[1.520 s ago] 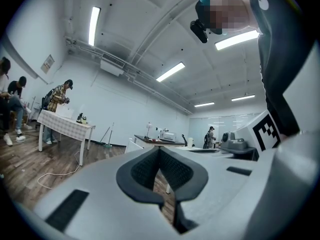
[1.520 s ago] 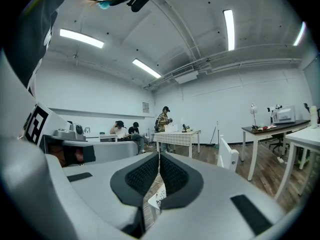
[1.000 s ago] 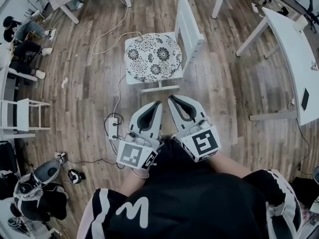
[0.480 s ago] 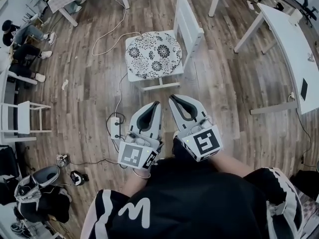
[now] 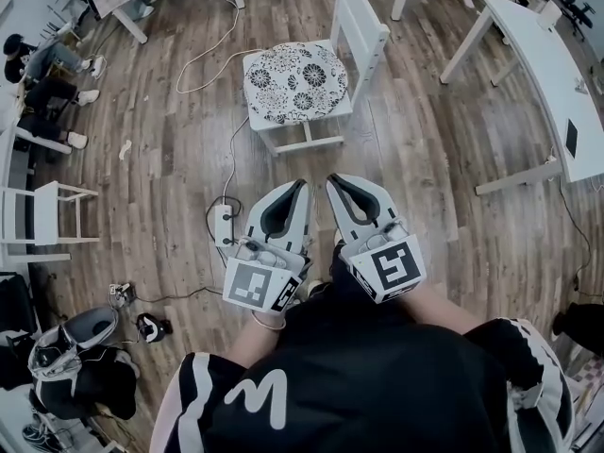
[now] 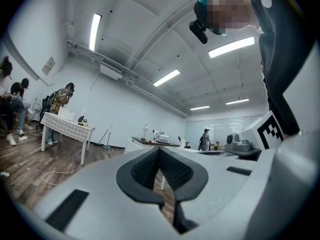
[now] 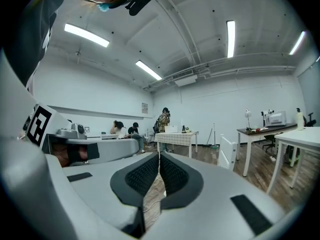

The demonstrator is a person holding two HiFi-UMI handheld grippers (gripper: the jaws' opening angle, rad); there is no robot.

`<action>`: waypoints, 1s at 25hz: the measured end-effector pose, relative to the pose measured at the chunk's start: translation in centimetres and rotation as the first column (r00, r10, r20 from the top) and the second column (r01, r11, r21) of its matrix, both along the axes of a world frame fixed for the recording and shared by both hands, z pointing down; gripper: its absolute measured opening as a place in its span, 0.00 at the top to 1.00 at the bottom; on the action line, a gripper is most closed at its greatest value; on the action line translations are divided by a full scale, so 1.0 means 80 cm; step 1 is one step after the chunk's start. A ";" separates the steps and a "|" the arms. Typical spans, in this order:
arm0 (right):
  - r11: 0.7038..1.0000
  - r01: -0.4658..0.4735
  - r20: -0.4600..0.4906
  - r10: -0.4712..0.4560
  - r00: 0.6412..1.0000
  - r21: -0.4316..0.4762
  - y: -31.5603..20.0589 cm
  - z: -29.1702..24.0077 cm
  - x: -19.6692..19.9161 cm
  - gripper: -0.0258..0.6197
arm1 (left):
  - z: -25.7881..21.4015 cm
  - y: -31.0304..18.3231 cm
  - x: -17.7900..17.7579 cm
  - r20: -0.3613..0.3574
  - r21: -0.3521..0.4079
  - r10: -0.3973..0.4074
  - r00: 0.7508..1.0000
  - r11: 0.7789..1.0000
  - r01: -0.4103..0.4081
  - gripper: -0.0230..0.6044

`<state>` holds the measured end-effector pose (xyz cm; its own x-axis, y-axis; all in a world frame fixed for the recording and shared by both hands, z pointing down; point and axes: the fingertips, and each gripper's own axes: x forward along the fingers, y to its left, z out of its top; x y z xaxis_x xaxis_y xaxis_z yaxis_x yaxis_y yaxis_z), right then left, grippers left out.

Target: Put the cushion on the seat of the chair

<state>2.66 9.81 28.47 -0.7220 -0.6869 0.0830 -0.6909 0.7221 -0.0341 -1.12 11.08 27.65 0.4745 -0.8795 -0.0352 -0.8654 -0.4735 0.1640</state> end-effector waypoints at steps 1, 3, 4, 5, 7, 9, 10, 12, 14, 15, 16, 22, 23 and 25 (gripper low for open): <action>1.000 -0.004 0.002 0.004 1.000 0.002 0.009 -0.001 -0.002 0.92 | -0.001 0.008 -0.002 0.001 0.004 0.004 1.000 1.000 -0.004 0.96; 1.000 -0.012 0.005 0.012 1.000 0.007 0.026 -0.003 -0.004 0.92 | -0.004 0.026 -0.006 0.003 0.012 0.010 1.000 1.000 -0.010 0.96; 1.000 -0.015 0.006 0.015 1.000 0.011 0.036 -0.005 -0.005 0.92 | -0.006 0.034 -0.008 0.005 0.017 0.012 1.000 1.000 -0.012 0.96; 1.000 -0.018 0.008 0.017 1.000 0.016 0.045 -0.006 -0.006 0.92 | -0.007 0.043 -0.010 0.006 0.021 0.013 1.000 1.000 -0.013 0.96; 0.999 -0.022 0.011 0.021 1.000 0.023 0.064 -0.009 -0.009 0.92 | -0.011 0.061 -0.013 0.009 0.030 0.015 1.000 0.999 -0.015 0.96; 0.999 -0.026 0.011 0.026 1.000 0.028 0.082 -0.012 -0.012 0.92 | -0.014 0.079 -0.015 0.009 0.036 0.021 1.000 0.999 -0.021 0.96; 0.999 -0.028 0.011 0.028 1.000 0.030 0.092 -0.012 -0.014 0.92 | -0.014 0.089 -0.017 0.007 0.038 0.024 1.000 0.999 -0.024 0.96; 0.999 -0.033 0.012 0.032 0.999 0.037 0.111 -0.013 -0.018 0.92 | -0.015 0.107 -0.020 0.004 0.040 0.027 1.000 0.999 -0.027 0.96; 0.998 -0.039 0.009 0.039 0.999 0.046 0.127 -0.014 -0.019 0.92 | -0.015 0.121 -0.023 0.001 0.047 0.032 0.999 0.998 -0.032 0.96; 0.998 -0.042 0.007 0.041 0.999 0.052 0.134 -0.015 -0.019 0.92 | -0.015 0.126 -0.023 0.000 0.050 0.035 0.999 0.998 -0.035 0.96; 0.997 -0.041 0.006 0.041 0.999 0.058 0.139 -0.016 -0.018 0.92 | -0.016 0.131 -0.023 -0.001 0.051 0.038 0.999 0.998 -0.038 0.96; 0.999 -0.029 0.004 0.029 1.000 0.040 0.151 -0.015 -0.014 0.92 | -0.024 0.146 -0.019 -0.004 0.053 0.037 0.999 0.998 -0.037 0.96; 0.998 -0.027 -0.010 0.027 1.000 0.050 0.152 -0.016 -0.014 0.92 | -0.026 0.146 -0.018 -0.003 0.056 0.035 0.999 0.998 -0.035 0.96; 0.998 -0.022 -0.032 0.024 0.999 0.061 0.154 -0.016 -0.014 0.92 | -0.028 0.147 -0.016 -0.005 0.058 0.032 0.999 0.998 -0.031 0.96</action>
